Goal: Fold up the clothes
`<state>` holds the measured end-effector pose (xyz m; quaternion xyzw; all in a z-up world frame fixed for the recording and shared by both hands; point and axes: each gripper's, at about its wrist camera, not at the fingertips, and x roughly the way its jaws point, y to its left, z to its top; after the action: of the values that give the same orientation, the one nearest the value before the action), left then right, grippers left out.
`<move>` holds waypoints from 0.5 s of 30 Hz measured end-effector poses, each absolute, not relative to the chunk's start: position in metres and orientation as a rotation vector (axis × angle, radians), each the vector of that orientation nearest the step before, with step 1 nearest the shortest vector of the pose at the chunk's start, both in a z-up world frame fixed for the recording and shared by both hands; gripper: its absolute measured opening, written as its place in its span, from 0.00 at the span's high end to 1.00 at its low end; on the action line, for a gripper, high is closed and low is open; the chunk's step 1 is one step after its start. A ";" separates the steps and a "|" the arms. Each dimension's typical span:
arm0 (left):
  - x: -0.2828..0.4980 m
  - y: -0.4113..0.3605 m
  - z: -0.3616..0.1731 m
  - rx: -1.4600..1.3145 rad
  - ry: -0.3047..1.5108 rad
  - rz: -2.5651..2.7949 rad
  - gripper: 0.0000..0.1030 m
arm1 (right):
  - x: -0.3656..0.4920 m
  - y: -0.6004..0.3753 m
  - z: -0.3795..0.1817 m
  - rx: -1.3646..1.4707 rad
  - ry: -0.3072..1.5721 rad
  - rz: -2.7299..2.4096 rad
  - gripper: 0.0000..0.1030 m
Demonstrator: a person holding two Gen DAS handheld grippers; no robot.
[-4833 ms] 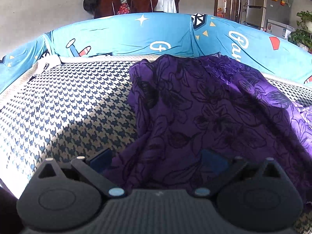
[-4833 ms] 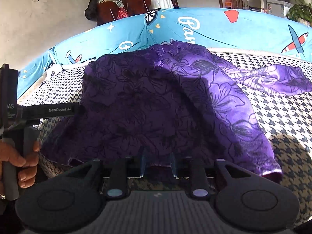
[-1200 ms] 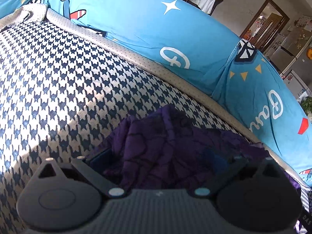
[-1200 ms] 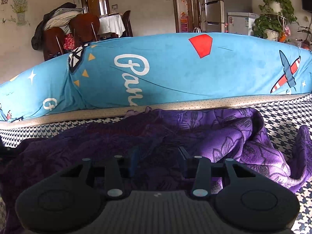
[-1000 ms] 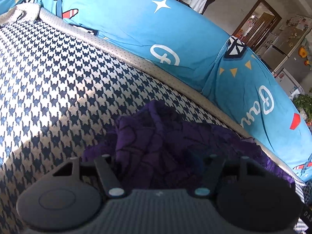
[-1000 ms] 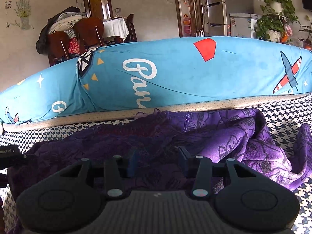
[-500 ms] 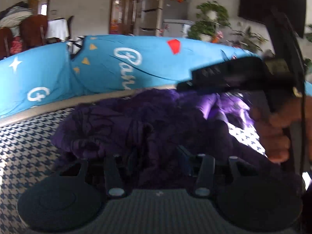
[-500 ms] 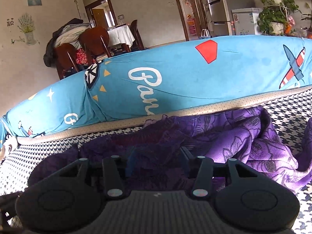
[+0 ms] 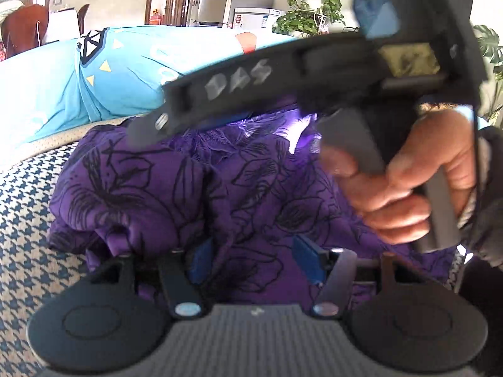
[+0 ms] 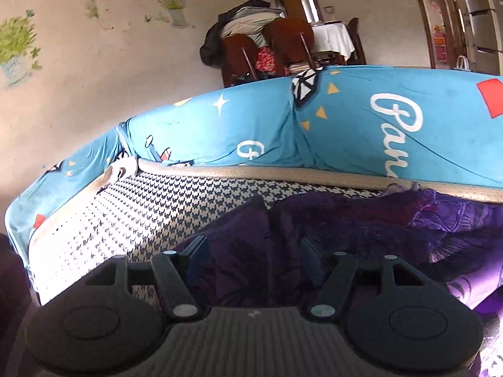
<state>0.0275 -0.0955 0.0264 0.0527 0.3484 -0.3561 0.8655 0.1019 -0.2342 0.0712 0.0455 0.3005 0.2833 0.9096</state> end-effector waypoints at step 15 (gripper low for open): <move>0.033 -0.071 0.046 -0.019 0.704 -0.789 0.22 | 0.099 -0.222 0.062 0.055 0.631 0.513 0.88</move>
<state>0.0334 -0.0714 0.0462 -0.0089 0.3357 -0.3765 0.8634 0.0990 -0.2221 0.0619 0.0269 0.3070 0.2493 0.9181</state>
